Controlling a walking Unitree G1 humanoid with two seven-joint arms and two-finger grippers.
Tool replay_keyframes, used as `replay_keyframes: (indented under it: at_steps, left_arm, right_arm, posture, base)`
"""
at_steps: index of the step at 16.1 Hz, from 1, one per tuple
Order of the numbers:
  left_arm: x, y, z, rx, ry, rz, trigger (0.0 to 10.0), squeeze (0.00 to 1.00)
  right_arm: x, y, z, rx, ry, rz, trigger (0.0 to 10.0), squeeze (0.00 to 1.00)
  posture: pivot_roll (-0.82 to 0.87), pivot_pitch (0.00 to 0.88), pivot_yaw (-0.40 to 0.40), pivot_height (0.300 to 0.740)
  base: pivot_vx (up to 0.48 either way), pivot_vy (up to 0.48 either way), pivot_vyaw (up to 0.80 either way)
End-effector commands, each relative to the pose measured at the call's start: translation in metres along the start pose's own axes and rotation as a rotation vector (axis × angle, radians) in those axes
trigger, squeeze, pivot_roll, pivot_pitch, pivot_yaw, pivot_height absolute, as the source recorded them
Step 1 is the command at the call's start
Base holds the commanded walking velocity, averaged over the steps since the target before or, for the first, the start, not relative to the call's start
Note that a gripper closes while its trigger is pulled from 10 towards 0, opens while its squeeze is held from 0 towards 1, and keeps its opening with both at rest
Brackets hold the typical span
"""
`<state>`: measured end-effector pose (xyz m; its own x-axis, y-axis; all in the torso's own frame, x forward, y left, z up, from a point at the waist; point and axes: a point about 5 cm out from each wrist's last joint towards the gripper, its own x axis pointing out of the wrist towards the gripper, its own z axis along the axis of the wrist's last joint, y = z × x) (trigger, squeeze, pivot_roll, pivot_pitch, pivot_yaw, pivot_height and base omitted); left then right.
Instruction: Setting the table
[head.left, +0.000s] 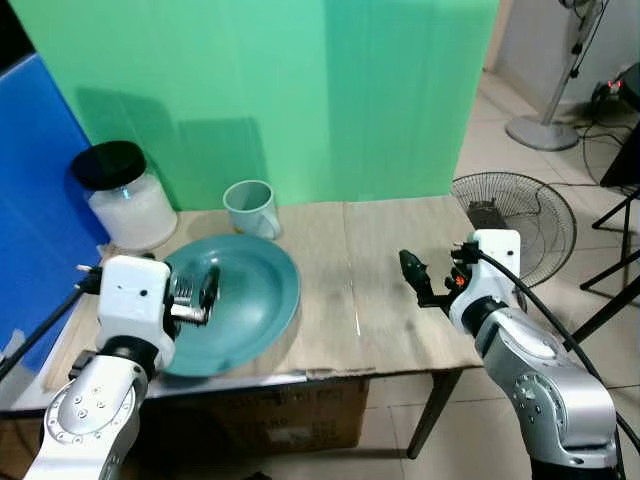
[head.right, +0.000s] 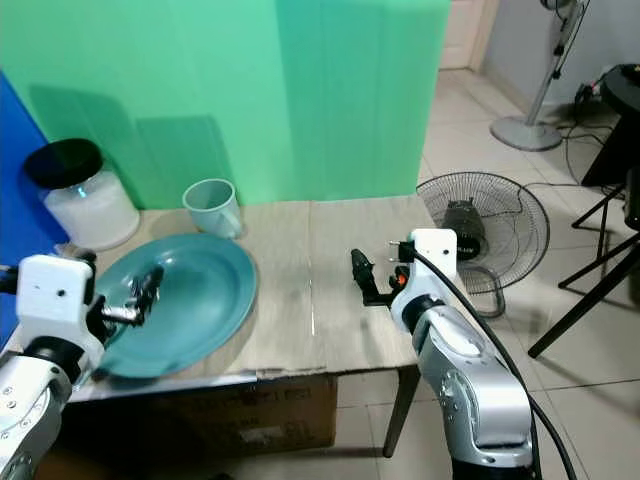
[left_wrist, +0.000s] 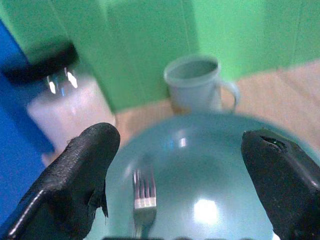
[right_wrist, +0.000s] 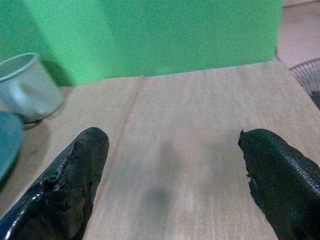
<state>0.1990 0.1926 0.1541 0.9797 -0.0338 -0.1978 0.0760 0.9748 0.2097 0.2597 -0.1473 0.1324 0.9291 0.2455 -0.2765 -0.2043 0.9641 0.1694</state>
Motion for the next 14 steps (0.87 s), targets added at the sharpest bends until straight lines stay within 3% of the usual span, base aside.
replay_keyframes:
  at_steps: [1,4,5,7,9,11,14]
  left_arm:
    - [0.003,0.008,-0.005,0.018,0.057,0.015,10.0,0.0]
    - [0.009,0.027,-0.009,0.103,0.16,0.009,10.0,0.0]
    - [0.013,0.031,-0.008,0.088,0.178,-0.003,10.0,0.0]
    - [0.022,0.034,-0.009,0.011,0.232,-0.052,10.0,0.0]
    - [0.028,0.031,-0.015,0.008,0.306,-0.165,10.0,0.0]
    - [0.034,0.031,-0.024,-0.034,0.422,-0.194,10.0,0.0]
    - [0.039,0.041,-0.026,0.0,0.489,-0.158,10.0,0.0]
  right_arm:
    - [0.003,0.007,0.005,-0.02,0.002,0.051,10.0,0.0]
    - [0.003,0.01,0.011,-0.079,0.036,0.186,10.0,0.0]
    - [0.002,0.013,0.012,-0.111,0.048,0.242,10.0,0.0]
    - [-0.009,0.02,0.013,-0.27,0.089,0.44,10.0,0.0]
    - [-0.015,0.012,0.023,-0.348,0.078,0.535,10.0,0.0]
    - [-0.019,0.005,0.029,-0.395,0.095,0.6,10.0,0.0]
    - [-0.029,0.002,0.03,-0.441,0.139,0.682,10.0,0.0]
  posture:
    - [0.0,0.0,0.035,0.74]
    - [0.0,0.0,0.024,0.74]
    - [0.0,0.0,0.017,0.74]
    - [0.0,0.0,0.016,0.74]
    - [-0.01,0.0,0.015,0.74]
    - [-0.01,0.0,0.017,0.74]
    - [-0.02,0.0,0.025,0.74]
  base:
    - [0.0,0.0,0.0]
    - [0.0,0.0,0.0]
    - [0.0,0.0,0.0]
    - [0.0,0.0,0.0]
    - [0.0,0.0,0.0]
    - [0.0,0.0,0.0]
    - [0.0,0.0,0.0]
